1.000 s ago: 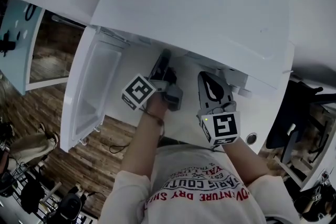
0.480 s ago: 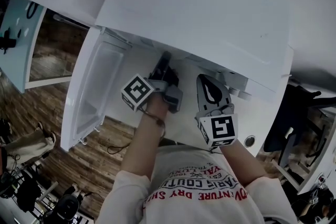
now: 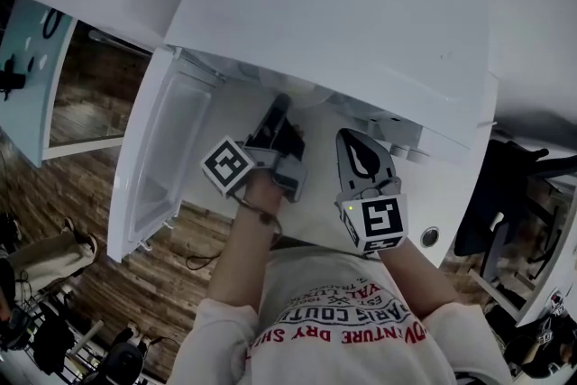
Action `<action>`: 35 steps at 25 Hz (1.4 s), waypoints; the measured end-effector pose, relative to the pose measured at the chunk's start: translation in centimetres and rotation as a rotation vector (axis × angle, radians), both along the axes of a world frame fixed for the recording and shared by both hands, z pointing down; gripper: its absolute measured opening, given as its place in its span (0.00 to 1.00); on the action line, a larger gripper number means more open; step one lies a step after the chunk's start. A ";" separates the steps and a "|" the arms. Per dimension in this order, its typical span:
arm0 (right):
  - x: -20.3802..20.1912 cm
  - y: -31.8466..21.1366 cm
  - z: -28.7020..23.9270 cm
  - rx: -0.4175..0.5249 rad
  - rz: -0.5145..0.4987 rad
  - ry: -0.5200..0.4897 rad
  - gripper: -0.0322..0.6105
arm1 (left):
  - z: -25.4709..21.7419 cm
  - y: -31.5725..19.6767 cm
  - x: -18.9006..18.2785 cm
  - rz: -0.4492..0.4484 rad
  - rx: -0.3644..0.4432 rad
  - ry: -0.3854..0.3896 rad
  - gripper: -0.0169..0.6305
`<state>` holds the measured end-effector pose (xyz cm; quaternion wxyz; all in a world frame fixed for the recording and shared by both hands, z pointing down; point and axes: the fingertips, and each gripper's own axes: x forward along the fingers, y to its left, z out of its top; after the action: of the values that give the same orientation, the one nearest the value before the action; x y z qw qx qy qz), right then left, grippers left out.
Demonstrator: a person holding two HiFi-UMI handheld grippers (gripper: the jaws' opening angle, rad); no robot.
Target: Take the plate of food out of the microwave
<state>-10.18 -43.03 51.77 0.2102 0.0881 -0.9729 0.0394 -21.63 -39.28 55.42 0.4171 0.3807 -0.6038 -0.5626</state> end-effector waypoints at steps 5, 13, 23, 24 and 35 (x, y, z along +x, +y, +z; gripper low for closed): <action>0.8 0.7 -0.8 0.006 0.041 -0.001 0.07 | -1.5 1.7 0.8 0.027 0.030 0.002 0.05; 2.4 2.3 -3.0 0.024 0.148 -0.027 0.07 | -5.0 6.5 2.7 0.072 0.056 -0.011 0.05; 5.1 6.4 -7.1 0.044 0.249 -0.096 0.07 | -10.6 13.0 6.9 0.176 0.098 -0.052 0.05; 5.3 6.8 -7.6 0.049 0.254 -0.103 0.07 | -11.1 13.5 7.2 0.181 0.101 -0.057 0.05; 7.0 11.7 -13.0 0.132 0.253 -0.206 0.07 | -17.0 17.4 9.0 0.196 0.158 -0.106 0.05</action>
<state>-3.19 -31.38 38.82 0.0965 0.2190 -0.9709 0.0106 -12.68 -21.91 38.43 0.4061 0.4987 -0.5388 -0.5442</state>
